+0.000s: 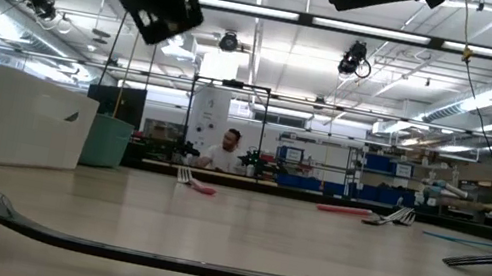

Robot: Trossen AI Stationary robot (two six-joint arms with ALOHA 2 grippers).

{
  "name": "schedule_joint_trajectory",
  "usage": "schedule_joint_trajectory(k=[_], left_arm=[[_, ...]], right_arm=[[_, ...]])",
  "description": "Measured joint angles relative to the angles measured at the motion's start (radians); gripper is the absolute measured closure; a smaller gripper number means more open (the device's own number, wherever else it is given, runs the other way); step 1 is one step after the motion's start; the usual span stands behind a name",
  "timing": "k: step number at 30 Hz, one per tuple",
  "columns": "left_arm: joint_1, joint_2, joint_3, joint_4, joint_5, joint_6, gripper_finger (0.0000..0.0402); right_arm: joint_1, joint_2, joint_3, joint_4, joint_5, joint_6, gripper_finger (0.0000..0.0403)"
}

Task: Sort silverware by color (type)
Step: Put the black fork into the black bin

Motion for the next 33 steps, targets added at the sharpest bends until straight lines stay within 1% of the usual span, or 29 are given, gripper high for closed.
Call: schedule_joint_trajectory(k=[4, 7, 9, 14, 20, 24, 27, 33], left_arm=[[-0.029, 0.079, -0.001, 0.079, 0.004, -0.038, 0.0270], [-0.061, 0.120, -0.001, 0.150, -0.003, -0.092, 0.0271], [-0.085, 0.142, -0.001, 0.192, -0.033, -0.112, 0.0274], [-0.145, 0.174, -0.001, 0.191, -0.138, -0.160, 0.0280], [-0.200, 0.198, 0.010, 0.227, -0.216, -0.189, 0.0281], [-0.223, 0.235, 0.061, 0.224, -0.256, -0.183, 0.0281], [-0.236, 0.291, 0.123, 0.179, -0.264, -0.160, 0.0281], [-0.246, 0.374, 0.245, -0.001, -0.310, -0.157, 0.0281]], right_arm=[[0.019, 0.000, 0.000, 0.000, -0.068, 0.062, 0.0298], [0.040, 0.000, -0.010, 0.003, -0.087, 0.107, 0.0298], [0.053, 0.000, -0.014, 0.004, -0.089, 0.136, 0.0298], [0.084, 0.000, -0.014, 0.005, -0.093, 0.205, 0.0298], [0.123, 0.000, -0.014, 0.005, -0.094, 0.253, 0.0298], [0.137, 0.002, -0.020, 0.019, -0.081, 0.276, 0.0298], [0.138, 0.019, -0.022, 0.018, -0.073, 0.287, 0.0298], [0.138, 0.046, -0.022, 0.066, -0.087, 0.287, 0.0298]])
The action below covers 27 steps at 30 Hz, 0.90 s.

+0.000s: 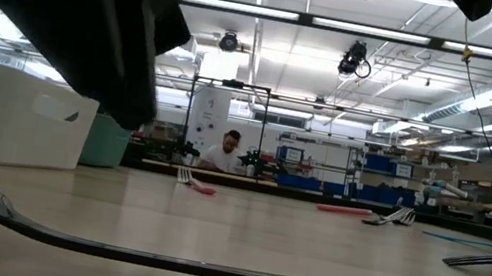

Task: Sort silverware by color (type)
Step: Put the black fork into the black bin

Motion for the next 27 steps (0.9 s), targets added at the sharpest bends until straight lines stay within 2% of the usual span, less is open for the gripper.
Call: schedule_joint_trajectory(k=[7, 13, 27], left_arm=[[-0.019, 0.055, 0.054, -0.006, -0.016, -0.013, 0.0281], [-0.026, 0.075, 0.049, -0.095, -0.047, -0.077, 0.0281], [-0.047, 0.101, 0.053, -0.108, -0.046, -0.107, 0.0281]], right_arm=[[0.014, 0.024, -0.001, 0.029, -0.020, -0.003, 0.0298], [0.027, 0.034, 0.001, 0.067, -0.028, -0.007, 0.0298], [0.032, 0.035, 0.001, 0.078, -0.023, -0.014, 0.0298]])
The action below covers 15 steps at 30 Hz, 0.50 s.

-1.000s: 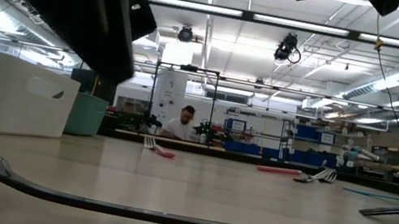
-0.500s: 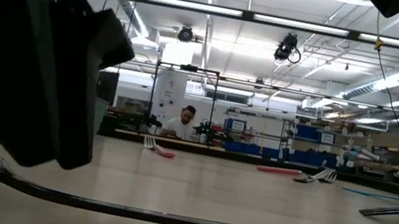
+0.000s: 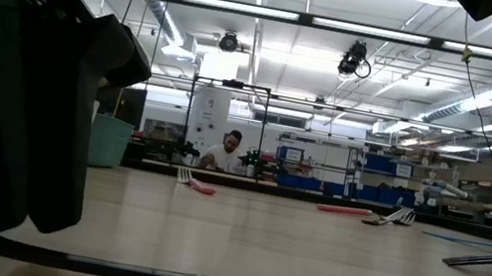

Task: Sort silverware by color (type)
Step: Put the black fork into the black bin

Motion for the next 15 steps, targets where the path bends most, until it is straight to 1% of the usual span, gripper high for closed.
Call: schedule_joint_trajectory(k=[9, 15], left_arm=[[0.003, -0.022, -0.004, -0.012, 0.011, -0.023, 0.0281], [0.002, -0.014, -0.004, -0.033, 0.046, -0.050, 0.0281]], right_arm=[[0.000, 0.000, 0.000, 0.001, -0.005, -0.014, 0.0298], [0.000, 0.000, 0.000, 0.001, -0.005, -0.014, 0.0298]])
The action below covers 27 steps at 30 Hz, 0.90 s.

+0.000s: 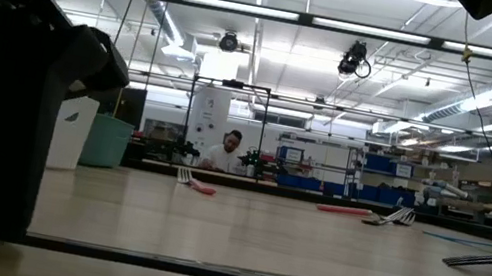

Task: Sort silverware by color (type)
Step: Put the black fork into the black bin

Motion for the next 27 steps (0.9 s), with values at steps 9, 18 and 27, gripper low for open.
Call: schedule_joint_trajectory(k=[9, 18, 27], left_arm=[[0.006, 0.018, 0.006, -0.077, -0.054, -0.032, 0.0281], [0.025, 0.041, 0.009, -0.187, -0.086, -0.034, 0.0289], [0.024, 0.045, 0.008, -0.192, -0.094, -0.032, 0.0339]], right_arm=[[0.000, 0.000, 0.000, 0.005, 0.000, 0.000, 0.0298], [0.001, 0.000, 0.000, 0.009, -0.003, 0.000, 0.0298], [0.005, 0.000, 0.000, 0.010, -0.003, 0.000, 0.0298]])
